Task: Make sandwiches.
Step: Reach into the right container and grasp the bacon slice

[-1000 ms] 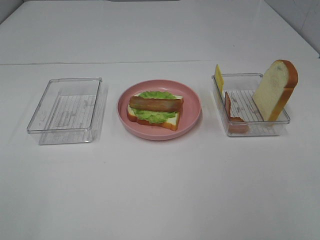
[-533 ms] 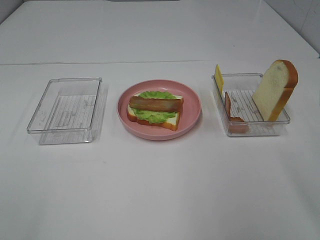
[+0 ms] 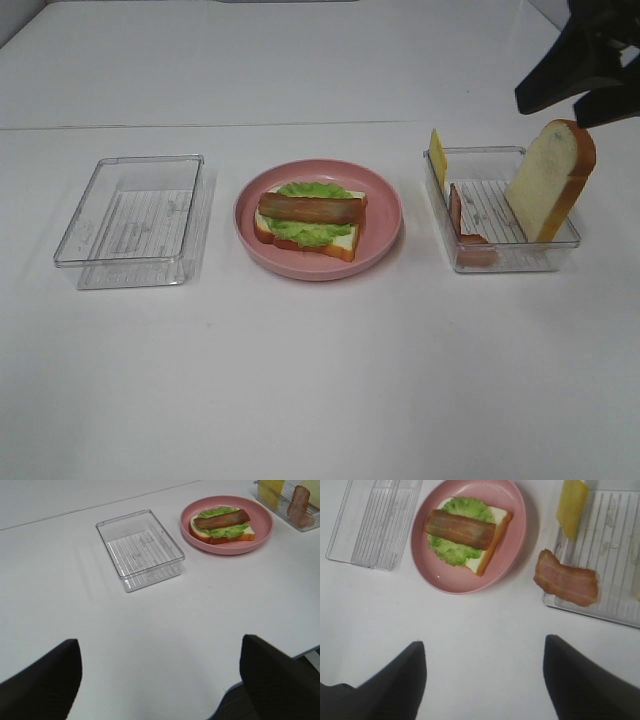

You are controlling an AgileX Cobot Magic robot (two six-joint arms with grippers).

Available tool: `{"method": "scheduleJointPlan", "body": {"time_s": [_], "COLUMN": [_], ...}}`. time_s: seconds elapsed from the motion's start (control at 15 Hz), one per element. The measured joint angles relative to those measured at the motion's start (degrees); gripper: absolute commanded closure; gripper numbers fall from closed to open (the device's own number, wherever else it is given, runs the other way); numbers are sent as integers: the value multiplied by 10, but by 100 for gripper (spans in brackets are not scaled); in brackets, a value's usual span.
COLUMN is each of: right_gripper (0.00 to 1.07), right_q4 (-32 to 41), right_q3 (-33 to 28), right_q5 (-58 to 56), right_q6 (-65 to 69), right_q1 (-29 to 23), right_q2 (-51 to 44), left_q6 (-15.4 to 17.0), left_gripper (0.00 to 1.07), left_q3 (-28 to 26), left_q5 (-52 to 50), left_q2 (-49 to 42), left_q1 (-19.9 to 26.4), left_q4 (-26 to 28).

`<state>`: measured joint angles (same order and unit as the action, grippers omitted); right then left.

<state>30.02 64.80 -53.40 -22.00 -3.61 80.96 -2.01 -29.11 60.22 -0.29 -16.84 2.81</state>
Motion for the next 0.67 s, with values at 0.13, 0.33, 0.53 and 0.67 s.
{"method": "scheduleJointPlan", "body": {"time_s": [0.13,0.33,0.53,0.67], "right_gripper": [48,48,48,48], "right_q4": [-11,-63,-104,-107], "right_q3": [40,97,130,147], "right_q5": [-8,-23,-27,-24], "right_q6": [3,78,120,123], "right_q1": [-29,-81,-91,-91], "right_q2": [48,146,210,239], "left_q6": [0,0,0,0], "left_gripper": [25,25,25,25], "left_q3": [0,0,0,0], "left_q5": [0,0,0,0], "left_q2": [0,0,0,0], "left_q1": [0,0,0,0], "left_q4": [0,0,0,0]}}
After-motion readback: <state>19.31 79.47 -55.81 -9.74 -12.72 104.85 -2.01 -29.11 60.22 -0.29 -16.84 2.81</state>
